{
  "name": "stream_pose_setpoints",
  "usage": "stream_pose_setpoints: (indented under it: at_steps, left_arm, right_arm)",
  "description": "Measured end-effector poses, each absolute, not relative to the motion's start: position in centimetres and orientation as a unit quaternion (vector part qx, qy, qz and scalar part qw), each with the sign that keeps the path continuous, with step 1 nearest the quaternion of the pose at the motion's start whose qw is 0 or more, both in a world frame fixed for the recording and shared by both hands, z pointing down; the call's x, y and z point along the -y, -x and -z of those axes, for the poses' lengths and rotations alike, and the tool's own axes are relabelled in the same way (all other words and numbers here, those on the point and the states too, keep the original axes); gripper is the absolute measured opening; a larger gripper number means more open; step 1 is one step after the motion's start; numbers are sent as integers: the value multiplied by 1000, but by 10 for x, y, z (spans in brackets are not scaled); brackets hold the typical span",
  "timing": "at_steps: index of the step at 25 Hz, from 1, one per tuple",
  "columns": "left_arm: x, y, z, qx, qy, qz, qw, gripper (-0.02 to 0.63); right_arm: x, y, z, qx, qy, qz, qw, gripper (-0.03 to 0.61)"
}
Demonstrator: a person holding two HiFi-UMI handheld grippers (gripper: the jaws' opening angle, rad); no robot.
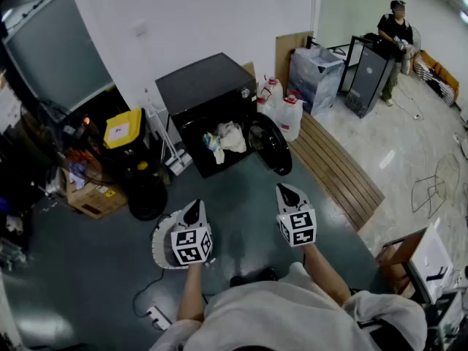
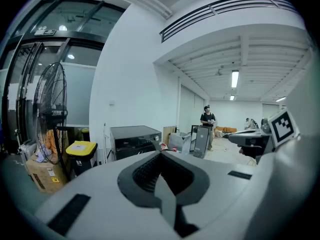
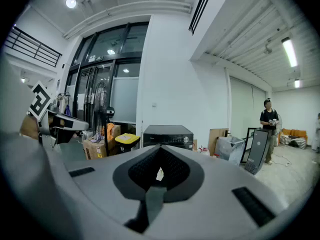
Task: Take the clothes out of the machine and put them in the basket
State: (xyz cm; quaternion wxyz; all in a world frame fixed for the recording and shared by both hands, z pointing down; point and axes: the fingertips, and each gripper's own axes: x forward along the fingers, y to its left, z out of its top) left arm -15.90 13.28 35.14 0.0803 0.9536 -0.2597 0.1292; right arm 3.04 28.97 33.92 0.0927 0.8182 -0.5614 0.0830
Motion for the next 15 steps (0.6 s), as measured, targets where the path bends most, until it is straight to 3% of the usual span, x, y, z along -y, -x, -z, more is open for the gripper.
stream_pose_setpoints:
  at_steps: [15]
  left_arm:
    - [-134,134,-351,274,-950,-126,77,17]
  right_arm:
    - [-287,-54,-349,581,-804,-90,88,21]
